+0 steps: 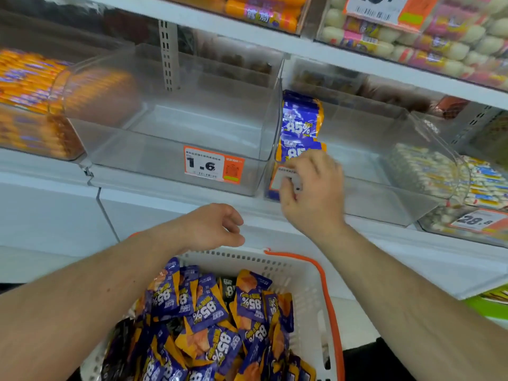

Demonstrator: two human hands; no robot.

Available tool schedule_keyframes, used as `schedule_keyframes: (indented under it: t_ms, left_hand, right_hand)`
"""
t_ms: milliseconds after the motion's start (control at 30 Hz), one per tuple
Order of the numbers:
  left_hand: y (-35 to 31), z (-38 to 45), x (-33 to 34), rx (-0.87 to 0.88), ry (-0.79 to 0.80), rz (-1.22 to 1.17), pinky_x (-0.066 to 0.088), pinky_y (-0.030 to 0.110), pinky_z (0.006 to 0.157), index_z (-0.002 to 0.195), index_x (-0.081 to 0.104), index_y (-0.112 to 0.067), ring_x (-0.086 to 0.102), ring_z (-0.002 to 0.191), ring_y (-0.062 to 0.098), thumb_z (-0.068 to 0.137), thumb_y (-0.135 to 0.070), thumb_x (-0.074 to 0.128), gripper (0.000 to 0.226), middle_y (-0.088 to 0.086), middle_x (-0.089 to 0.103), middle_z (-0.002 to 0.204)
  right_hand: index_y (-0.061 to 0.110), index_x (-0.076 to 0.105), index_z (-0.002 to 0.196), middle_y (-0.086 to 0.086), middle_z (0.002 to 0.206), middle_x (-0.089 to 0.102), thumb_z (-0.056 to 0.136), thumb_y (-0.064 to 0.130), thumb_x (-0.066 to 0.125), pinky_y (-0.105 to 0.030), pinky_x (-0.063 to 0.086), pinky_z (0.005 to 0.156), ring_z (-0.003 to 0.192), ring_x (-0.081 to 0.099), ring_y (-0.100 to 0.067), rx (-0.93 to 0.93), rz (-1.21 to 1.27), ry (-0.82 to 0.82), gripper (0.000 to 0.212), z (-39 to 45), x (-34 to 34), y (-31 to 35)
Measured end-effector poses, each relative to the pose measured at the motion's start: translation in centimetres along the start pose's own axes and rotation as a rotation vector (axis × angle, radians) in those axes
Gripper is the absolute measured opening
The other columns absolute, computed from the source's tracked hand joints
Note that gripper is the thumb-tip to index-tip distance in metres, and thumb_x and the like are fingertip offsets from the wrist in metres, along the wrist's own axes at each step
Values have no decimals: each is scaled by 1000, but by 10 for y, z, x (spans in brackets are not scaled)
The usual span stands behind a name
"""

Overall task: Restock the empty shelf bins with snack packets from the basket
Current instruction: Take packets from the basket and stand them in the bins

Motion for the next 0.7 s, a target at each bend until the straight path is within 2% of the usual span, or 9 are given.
schedule_keyframes:
  t_ms: [67,133,233,333,400,467,600,700]
  left_hand:
    - [4,-1,4,-8,71,140,45,20,80,125,56,-22,61,99,7,86,-30,73,44,-6,63,121]
    - [8,-2,8,-6,138,299,45,24,93,131,53,-17,58,110,13,87,-32,71,50,-2,61,127]
    - [15,-5,13,-21,243,486,41,31,103,134,49,-17,54,119,16,86,-43,68,57,-4,56,131]
    - [21,-6,16,-23,301,600,40,31,102,139,46,-19,51,122,18,90,-42,65,58,-2,53,137]
    - [23,-5,19,-24,323,629,38,31,100,142,44,-18,49,126,20,91,-41,64,59,-1,49,142]
    - [25,-4,21,-20,327,651,36,31,99,143,43,-18,47,128,21,91,-43,63,60,-1,47,144]
    - [25,-1,25,-8,328,671,36,31,100,143,43,-18,47,128,21,92,-42,62,60,-1,46,144]
    - [24,0,25,-10,336,681,35,31,101,144,43,-17,46,129,21,92,-42,62,61,-1,46,144]
  right_hand:
    - [6,68,87,-10,87,63,79,21,54,-37,44,72,82,60,-30,-21,204,226,22,-31,24,23]
    - [7,67,89,-9,87,65,82,20,52,-36,47,71,82,61,-30,74,302,554,21,-66,49,37]
    - [14,64,94,-4,97,65,90,20,55,-33,47,71,86,58,-21,148,148,1146,12,-117,85,37]
    - [10,66,95,-10,95,67,90,23,54,-43,54,73,79,60,-24,114,56,1536,18,-167,106,38]
    - [7,68,100,-15,98,67,91,19,55,-47,55,76,81,61,-28,145,35,1697,20,-195,113,38]
    - [7,68,107,-16,106,67,91,14,56,-49,55,80,94,63,-34,119,-1,1788,21,-218,114,38]
    - [14,66,113,-11,109,65,88,8,58,-46,57,79,96,61,-32,2,-84,1876,27,-249,109,38]
    - [13,60,119,-13,112,62,88,6,60,-43,54,74,98,60,-33,-19,-126,1906,32,-264,106,38]
Point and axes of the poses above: each hand's wrist, its own z-axis towards the middle knuckle, its own x-axis out of the palm, y = z × x, the point moved 3 cm from there along z, towards the middle knuckle
